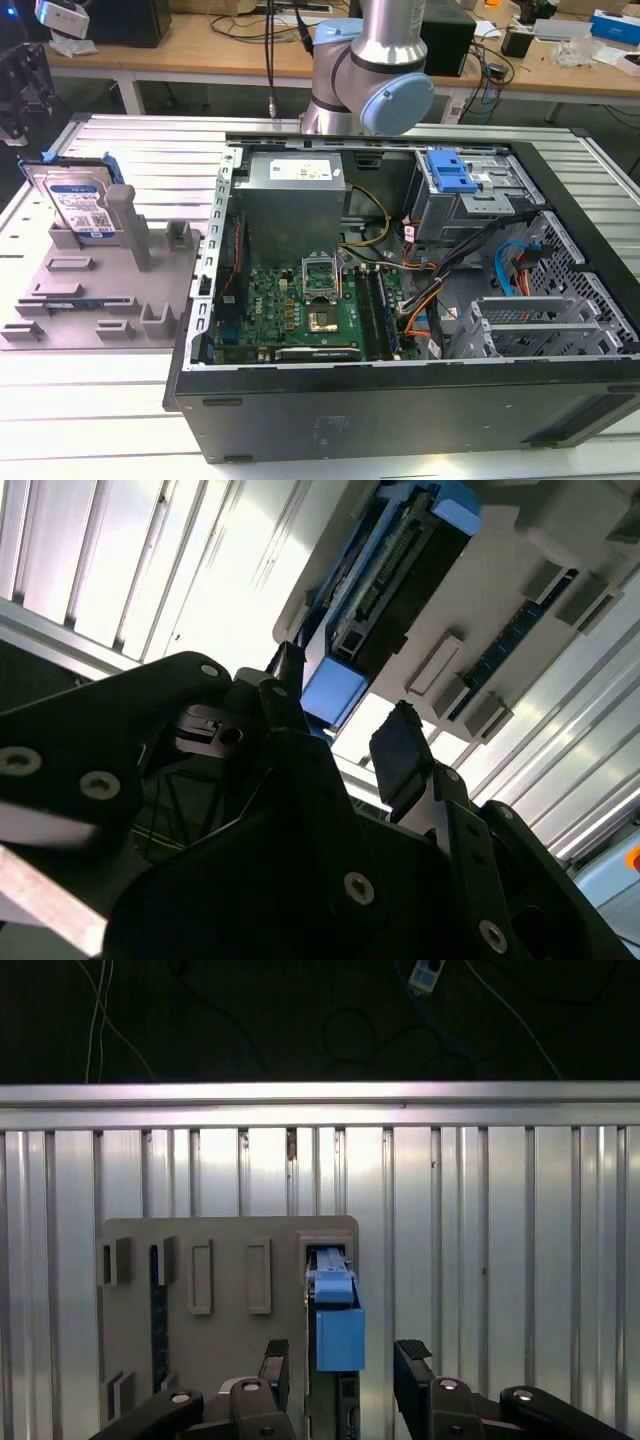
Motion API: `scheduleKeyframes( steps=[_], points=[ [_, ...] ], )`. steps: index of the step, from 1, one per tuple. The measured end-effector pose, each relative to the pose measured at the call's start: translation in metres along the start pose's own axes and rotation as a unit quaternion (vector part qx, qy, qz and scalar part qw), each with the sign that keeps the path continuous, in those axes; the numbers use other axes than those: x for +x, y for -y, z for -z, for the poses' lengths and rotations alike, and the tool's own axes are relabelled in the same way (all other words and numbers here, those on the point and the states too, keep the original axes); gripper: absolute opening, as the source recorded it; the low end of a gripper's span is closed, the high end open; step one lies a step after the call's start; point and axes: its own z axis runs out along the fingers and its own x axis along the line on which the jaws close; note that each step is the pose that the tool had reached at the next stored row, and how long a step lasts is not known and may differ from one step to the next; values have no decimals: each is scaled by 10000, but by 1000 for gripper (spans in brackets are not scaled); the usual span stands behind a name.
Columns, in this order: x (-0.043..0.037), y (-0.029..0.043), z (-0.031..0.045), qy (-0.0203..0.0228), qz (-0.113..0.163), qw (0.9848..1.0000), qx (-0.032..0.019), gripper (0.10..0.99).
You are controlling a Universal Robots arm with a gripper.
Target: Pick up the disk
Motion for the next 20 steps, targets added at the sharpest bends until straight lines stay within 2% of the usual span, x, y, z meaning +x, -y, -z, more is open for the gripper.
scheduleKeyframes(
  steps=[7, 20],
  points=[
    [7, -19, -45, 0, 0, 10000, 0, 541],
    [31, -19, -208, 0, 3, 10000, 0, 541]
  ],
)
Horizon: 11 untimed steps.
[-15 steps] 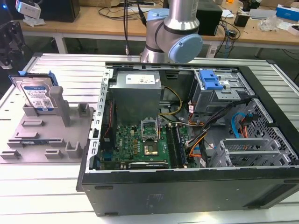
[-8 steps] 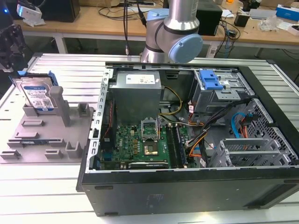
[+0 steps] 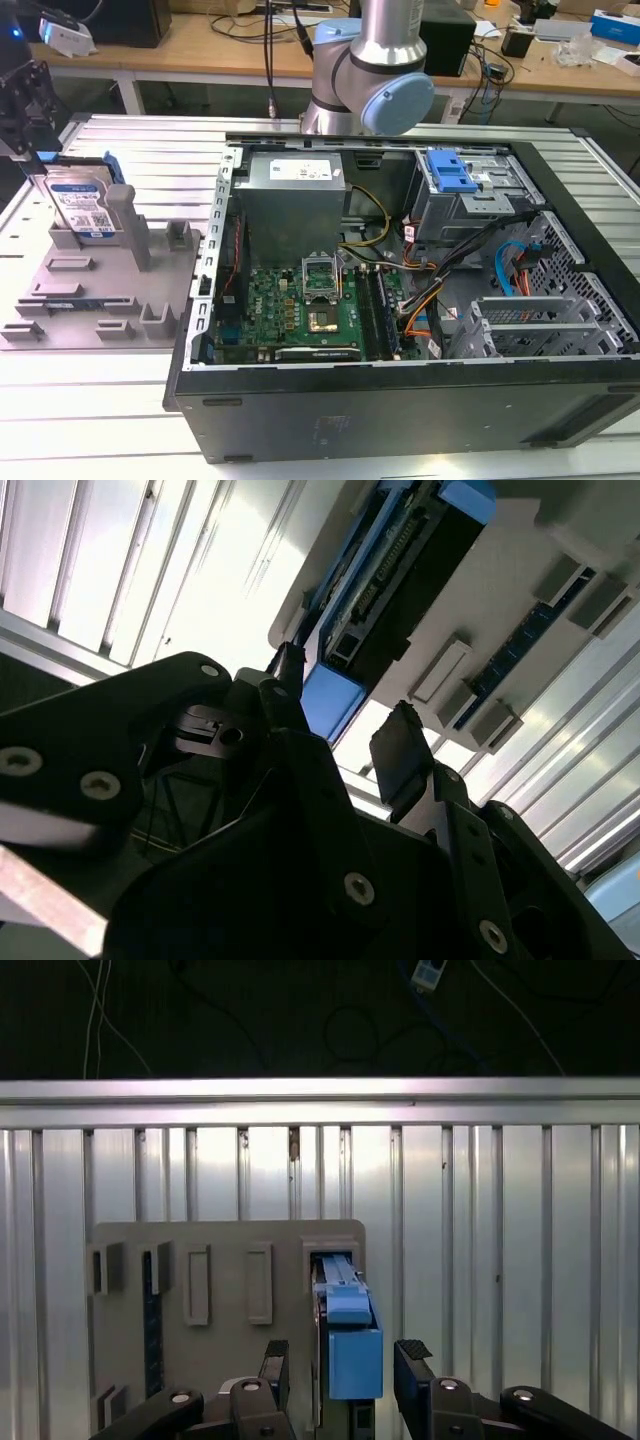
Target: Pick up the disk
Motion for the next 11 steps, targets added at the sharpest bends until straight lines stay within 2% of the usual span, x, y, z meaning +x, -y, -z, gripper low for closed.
scheduleKeyframes(
  steps=[11],
  points=[
    [-11, -9, -125, -1, 10, 10000, 1, 541]
  ],
)
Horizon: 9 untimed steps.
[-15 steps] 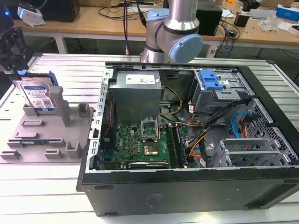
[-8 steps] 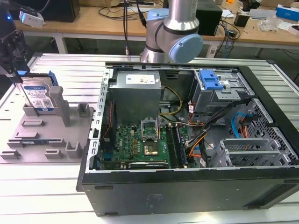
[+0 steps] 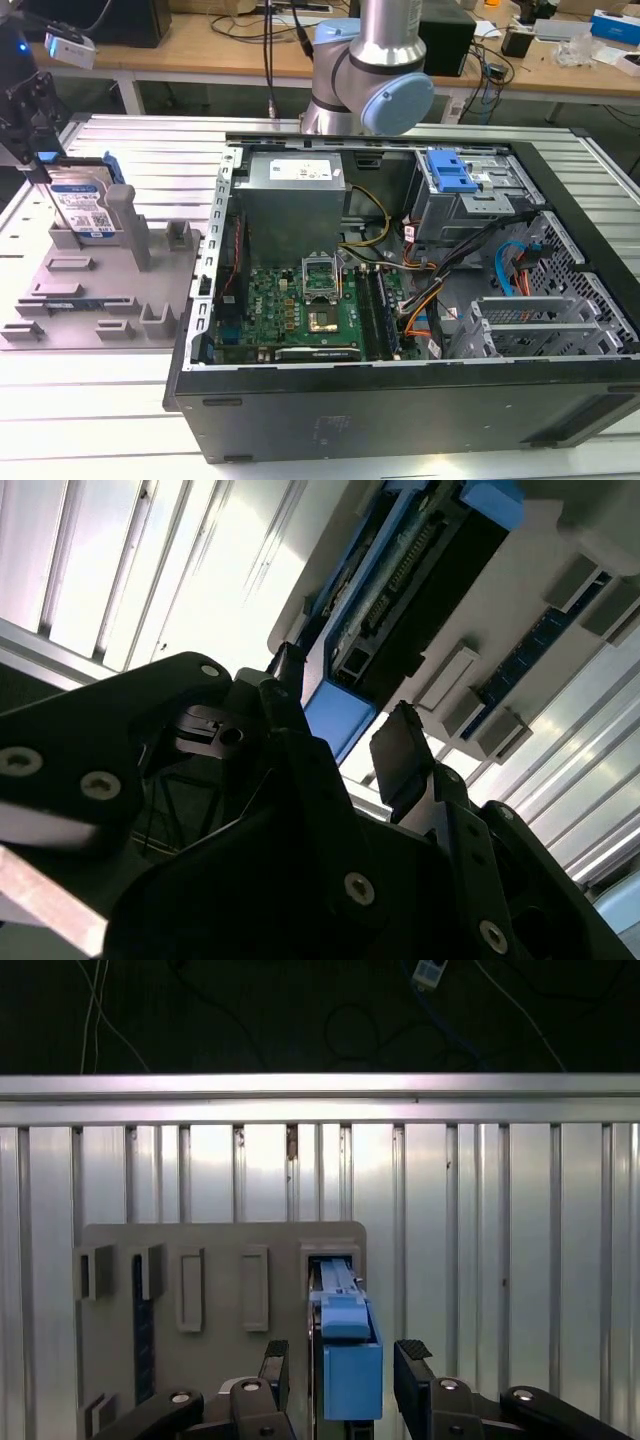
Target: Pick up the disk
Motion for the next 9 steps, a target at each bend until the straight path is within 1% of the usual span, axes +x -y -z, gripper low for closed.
scheduleKeyframes(
  steps=[9],
  points=[
    [-5, -17, -87, -2, 10, 10000, 1, 541]
  ],
)
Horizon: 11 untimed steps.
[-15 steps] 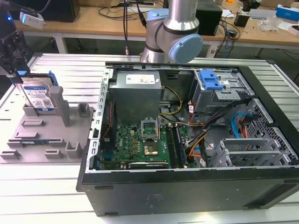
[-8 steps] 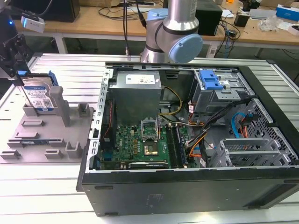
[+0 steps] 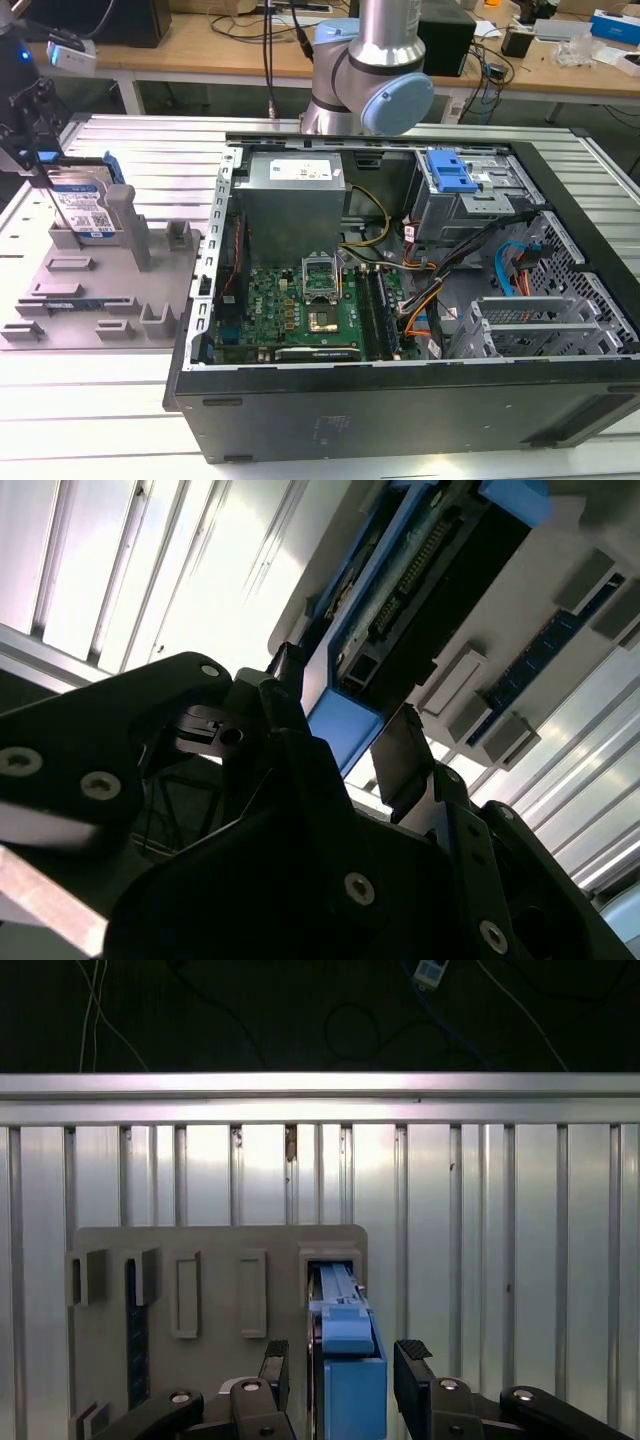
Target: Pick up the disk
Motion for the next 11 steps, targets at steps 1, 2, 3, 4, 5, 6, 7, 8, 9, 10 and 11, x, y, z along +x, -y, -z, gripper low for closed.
scheduleKeyframes(
  steps=[1, 2, 3, 4, 5, 6, 7, 8, 9, 10, 11],
  points=[
    [0, -1, -15, 0, 1, 10000, 0, 541],
    [0, -2, -19, -1, 2, 10000, 3, 541],
    [0, -3, -22, -1, 1, 10000, 7, 541],
    [0, -3, -27, 0, 2, 10000, 15, 541],
    [0, -3, -30, 0, 2, 10000, 21, 541],
    [0, -4, -35, 0, 2, 10000, 29, 529],
    [0, -5, -39, 0, 2, 10000, 35, 392],
    [0, -5, -42, 0, 2, 10000, 38, 392],
    [0, -5, -44, 0, 2, 10000, 38, 392],
    [0, -5, -46, 0, 2, 10000, 39, 392],
    [0, -5, -48, 0, 2, 10000, 39, 392]
  ],
)
